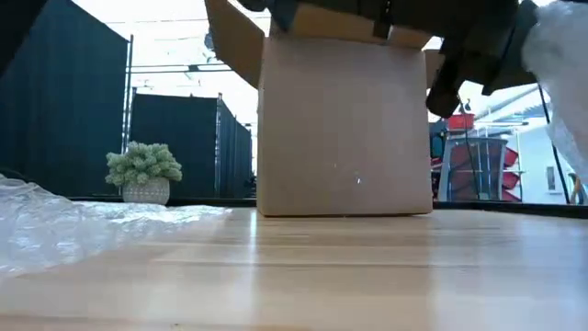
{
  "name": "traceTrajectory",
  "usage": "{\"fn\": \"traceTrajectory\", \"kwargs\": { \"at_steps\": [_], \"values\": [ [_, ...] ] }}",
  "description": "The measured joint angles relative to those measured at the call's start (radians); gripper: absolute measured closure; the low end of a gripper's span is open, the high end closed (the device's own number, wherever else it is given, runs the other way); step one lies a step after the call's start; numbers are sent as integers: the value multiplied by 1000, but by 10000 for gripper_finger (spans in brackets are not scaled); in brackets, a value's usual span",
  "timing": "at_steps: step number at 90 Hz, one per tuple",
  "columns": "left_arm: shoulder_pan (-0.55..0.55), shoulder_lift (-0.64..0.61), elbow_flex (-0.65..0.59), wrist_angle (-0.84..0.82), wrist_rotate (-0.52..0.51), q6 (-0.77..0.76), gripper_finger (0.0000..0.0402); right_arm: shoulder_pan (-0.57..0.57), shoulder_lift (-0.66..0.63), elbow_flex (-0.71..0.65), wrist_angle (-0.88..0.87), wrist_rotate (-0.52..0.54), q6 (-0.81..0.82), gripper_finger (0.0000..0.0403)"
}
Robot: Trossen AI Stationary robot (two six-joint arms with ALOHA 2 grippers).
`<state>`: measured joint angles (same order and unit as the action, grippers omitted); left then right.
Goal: Wrap mug
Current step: Wrap the orange mug with bubble wrap
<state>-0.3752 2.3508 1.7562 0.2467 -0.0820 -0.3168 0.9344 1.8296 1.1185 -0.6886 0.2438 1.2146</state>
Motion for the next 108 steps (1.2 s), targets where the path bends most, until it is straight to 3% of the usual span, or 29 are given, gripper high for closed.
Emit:
{"fn": "traceTrajectory", "kwargs": {
  "at_steps": [18, 26, 47, 68, 73, 82, 86, 98, 108],
  "values": [
    [2, -3, 12, -77, -4, -8, 256, 0, 23, -3, -16, 163, 9, 390],
    [2, -5, 15, -109, -7, -8, 256, 0, 38, -3, -9, 188, 42, 390],
    [0, -3, 16, -122, -7, -10, 256, 27, 11, 3, -1, 85, 61, 390],
    [0, 1, 13, -141, -5, -18, 256, 85, -156, 83, -127, 75, -29, 390],
    [-1, 4, 11, -150, -6, -19, 256, 94, -198, 97, -171, 117, -38, 390],
    [-2, 12, 7, -170, -6, -18, 256, 107, -265, 96, -205, 314, -22, 390],
    [-1, 13, 5, -179, -8, -18, 256, 102, -271, 85, -205, 351, -13, 390],
    [0, 12, 6, -179, -18, -16, 256, 82, -241, 55, -187, 217, 5, 390],
    [0, 12, 6, -178, -20, -16, 256, 89, -207, 53, -142, 193, 4, 390]
  ]
}}
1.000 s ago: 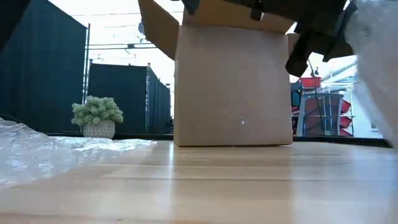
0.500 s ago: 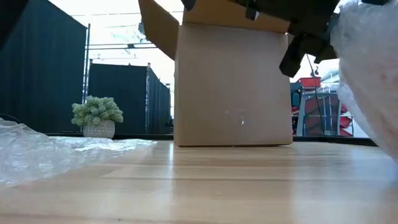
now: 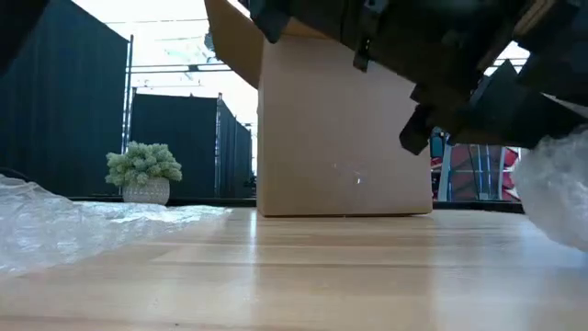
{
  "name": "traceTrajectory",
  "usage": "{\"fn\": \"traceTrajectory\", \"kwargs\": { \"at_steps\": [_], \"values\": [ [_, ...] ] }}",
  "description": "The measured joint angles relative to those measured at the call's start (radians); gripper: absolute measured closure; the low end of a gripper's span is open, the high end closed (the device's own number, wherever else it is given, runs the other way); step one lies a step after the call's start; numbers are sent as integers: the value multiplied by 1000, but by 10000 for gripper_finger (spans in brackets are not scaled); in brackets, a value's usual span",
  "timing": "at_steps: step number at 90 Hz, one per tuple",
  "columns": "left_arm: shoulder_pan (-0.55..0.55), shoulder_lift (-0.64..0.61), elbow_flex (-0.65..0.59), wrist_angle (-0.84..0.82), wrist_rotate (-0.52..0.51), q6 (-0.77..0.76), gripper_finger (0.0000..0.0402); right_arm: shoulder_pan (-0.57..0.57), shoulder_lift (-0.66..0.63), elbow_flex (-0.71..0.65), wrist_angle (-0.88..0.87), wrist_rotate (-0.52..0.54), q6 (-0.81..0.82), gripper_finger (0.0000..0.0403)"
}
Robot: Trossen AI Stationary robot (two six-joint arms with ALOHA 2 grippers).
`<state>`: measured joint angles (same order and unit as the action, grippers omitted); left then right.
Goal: Wrap mug
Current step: Wrap the orange mug with bubble wrap
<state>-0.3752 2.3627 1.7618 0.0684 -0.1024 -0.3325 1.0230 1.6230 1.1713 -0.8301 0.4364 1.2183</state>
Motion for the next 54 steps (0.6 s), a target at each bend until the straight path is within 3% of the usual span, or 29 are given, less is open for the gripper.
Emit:
{"fn": "traceTrajectory", "kwargs": {
  "at_steps": [14, 54],
  "values": [
    [0, -1, 1, 3, -1, 0, 256, -16, 81, 0, -12, -61, 17, 390],
    [-7, -43, 16, -10, 16, -2, 256, -52, 301, 0, 48, 17, 0, 390]
  ]
}}
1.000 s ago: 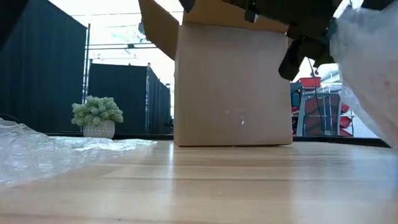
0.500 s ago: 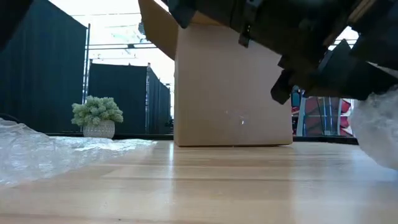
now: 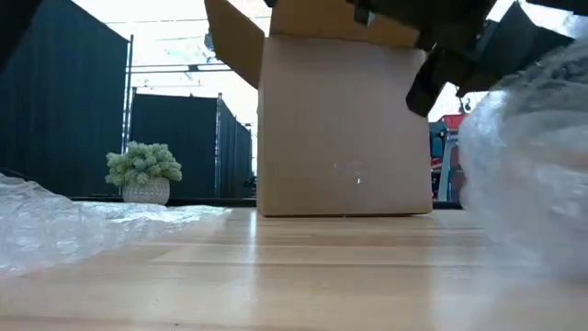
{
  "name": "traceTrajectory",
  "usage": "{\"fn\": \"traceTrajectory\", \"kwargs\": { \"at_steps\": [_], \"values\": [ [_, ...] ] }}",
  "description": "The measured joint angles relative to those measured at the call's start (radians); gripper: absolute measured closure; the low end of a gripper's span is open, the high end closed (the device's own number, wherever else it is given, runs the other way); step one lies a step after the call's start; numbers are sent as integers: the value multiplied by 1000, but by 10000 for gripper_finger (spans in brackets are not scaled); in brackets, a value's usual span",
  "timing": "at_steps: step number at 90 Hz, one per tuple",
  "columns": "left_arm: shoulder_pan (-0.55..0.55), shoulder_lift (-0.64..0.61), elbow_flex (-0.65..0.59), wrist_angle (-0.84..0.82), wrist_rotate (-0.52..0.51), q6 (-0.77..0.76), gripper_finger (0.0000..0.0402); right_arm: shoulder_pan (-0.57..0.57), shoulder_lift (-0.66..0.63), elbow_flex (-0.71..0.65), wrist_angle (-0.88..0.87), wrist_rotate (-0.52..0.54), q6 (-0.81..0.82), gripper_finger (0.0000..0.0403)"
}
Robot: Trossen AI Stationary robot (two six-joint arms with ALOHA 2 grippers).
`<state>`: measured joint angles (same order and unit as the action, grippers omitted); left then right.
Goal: Wrap mug
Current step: Wrap the orange mug with bubble wrap
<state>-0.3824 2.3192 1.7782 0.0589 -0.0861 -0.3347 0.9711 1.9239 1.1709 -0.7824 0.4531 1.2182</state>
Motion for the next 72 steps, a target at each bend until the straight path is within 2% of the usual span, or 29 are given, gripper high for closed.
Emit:
{"fn": "traceTrajectory", "kwargs": {
  "at_steps": [17, 27, 35, 50, 60, 66, 72],
  "values": [
    [8, 0, 2, -39, 0, 0, 256, -16, 8, 0, -26, -2, -14, 390],
    [14, 0, 2, -51, 0, 0, 256, -5, -51, -1, -46, -63, -26, 390],
    [16, 0, 2, -51, 0, 0, 256, 12, -122, -1, -67, -70, -26, 390],
    [18, 0, 2, -51, -1, 8, 256, 29, -252, 0, -268, -62, -16, 390],
    [19, 0, 2, -51, -6, 8, 256, 20, -288, 0, -426, -19, 21, 390],
    [18, 0, 2, -51, -7, 8, 256, -2, -288, -7, -450, 1, 21, 390],
    [18, 0, 2, -51, -7, 8, 256, -29, -287, -39, -395, 0, -7, 390]
  ]
}}
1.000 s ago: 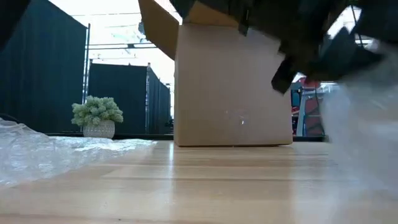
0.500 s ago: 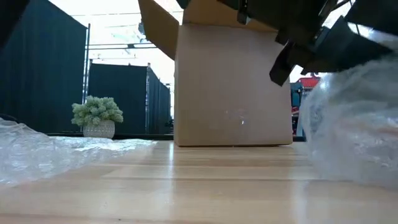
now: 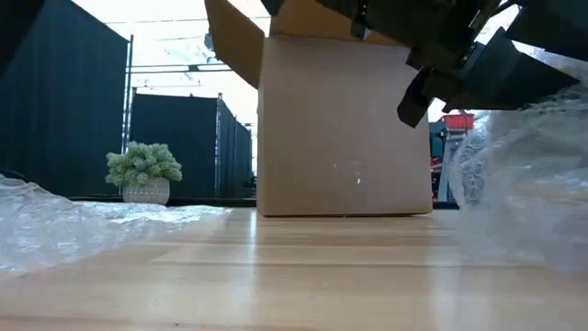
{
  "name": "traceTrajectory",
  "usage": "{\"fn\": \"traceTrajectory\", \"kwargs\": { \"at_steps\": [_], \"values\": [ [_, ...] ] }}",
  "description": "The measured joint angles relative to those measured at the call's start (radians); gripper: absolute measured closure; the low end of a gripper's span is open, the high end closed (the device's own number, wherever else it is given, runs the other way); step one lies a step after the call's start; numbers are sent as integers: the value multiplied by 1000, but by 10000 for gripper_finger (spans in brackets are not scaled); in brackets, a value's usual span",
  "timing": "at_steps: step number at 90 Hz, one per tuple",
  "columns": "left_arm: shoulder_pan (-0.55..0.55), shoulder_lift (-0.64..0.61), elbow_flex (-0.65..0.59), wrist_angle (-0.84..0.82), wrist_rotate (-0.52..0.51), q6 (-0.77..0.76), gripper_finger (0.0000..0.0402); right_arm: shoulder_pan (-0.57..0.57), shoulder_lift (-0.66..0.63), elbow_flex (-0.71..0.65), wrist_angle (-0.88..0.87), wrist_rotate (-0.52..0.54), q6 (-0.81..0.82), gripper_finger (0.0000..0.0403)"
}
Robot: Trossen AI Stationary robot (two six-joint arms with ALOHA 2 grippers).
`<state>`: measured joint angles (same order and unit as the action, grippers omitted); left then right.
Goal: Wrap mug
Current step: Wrap the orange mug with bubble wrap
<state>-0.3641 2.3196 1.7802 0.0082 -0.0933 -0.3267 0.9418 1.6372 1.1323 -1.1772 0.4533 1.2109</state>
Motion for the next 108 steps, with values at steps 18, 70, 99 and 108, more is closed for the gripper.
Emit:
{"fn": "traceTrajectory", "kwargs": {
  "at_steps": [18, 70, 99, 108],
  "values": [
    [-1, 0, 0, -1, 4, 2, 256, -45, -4, -143, 332, -1, -87, 390],
    [44, -5, 19, -60, 12, -5, 256, -82, -1, -335, 747, 17, -98, 403],
    [102, 8, 11, -125, -19, -8, 256, -27, -89, -318, 718, 45, -90, 403],
    [110, 7, 11, -127, -17, -8, 256, -44, -90, -319, 681, 79, -90, 403]
  ]
}}
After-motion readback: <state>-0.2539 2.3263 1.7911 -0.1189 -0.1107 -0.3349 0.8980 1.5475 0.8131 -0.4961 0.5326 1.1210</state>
